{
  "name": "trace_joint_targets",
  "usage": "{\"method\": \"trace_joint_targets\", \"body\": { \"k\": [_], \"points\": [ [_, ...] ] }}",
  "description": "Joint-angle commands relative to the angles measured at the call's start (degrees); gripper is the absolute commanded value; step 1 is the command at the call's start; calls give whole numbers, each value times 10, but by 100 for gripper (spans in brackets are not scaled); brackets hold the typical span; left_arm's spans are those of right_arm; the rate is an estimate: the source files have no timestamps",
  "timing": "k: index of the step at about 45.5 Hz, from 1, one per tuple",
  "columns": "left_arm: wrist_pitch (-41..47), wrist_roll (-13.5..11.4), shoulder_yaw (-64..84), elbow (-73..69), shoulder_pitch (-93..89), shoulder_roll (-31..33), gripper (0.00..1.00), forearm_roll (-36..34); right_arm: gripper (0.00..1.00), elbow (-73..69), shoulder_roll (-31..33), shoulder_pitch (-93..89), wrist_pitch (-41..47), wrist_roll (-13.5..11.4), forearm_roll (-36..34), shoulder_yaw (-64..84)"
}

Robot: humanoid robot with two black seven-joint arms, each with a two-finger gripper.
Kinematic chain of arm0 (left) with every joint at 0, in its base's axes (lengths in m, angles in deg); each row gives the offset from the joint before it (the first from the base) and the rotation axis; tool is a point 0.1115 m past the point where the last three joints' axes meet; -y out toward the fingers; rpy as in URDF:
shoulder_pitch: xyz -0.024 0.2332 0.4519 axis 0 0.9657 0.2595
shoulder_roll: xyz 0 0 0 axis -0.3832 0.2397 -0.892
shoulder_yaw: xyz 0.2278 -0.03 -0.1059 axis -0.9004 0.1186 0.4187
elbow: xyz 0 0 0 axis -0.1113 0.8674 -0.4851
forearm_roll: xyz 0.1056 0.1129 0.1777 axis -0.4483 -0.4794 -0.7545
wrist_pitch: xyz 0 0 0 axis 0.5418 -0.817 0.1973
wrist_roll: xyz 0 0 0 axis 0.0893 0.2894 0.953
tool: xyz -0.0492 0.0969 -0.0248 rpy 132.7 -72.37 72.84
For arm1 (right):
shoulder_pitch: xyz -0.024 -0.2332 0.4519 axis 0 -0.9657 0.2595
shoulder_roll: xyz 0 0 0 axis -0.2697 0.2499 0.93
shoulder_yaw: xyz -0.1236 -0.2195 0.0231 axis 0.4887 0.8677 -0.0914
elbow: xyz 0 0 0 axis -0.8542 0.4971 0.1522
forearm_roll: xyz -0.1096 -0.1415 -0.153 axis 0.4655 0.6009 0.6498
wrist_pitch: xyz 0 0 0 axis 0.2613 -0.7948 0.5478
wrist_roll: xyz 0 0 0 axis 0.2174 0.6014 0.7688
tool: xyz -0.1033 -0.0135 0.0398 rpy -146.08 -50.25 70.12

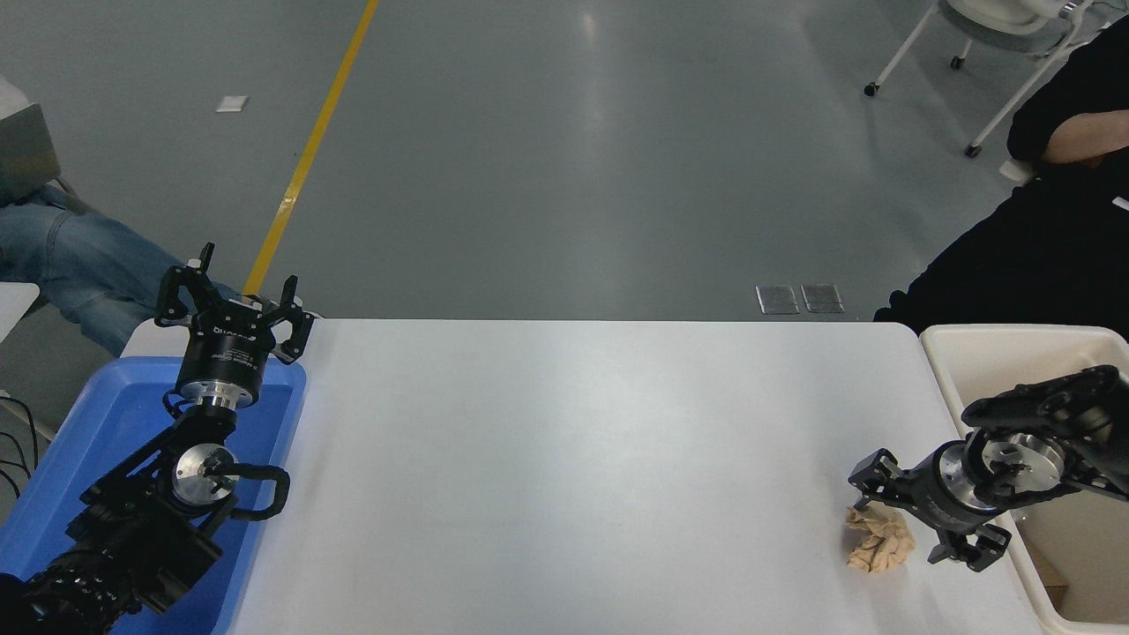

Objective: Pick up paper ball place in dustbin

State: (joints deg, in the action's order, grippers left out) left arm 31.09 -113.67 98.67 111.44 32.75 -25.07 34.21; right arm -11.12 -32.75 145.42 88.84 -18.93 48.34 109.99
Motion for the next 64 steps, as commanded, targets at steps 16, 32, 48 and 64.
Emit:
{"method": "trace_joint_targets", "body": {
  "k": [16, 32, 48, 64],
  "points": [
    [0, 1, 0, 0, 0, 0, 99, 0, 0, -44, 5, 8, -12, 1, 42, -3],
    [0, 1, 0, 0, 0, 0, 99, 0, 0, -99, 21, 230, 44, -2, 59, 54],
    [0, 0, 0, 0, 0, 0, 99, 0, 0, -105, 67, 482, 134, -1, 92, 55],
    [0, 0, 0, 0, 0, 0, 99, 0, 0, -102, 78, 531, 156, -2, 109, 56]
  ]
}}
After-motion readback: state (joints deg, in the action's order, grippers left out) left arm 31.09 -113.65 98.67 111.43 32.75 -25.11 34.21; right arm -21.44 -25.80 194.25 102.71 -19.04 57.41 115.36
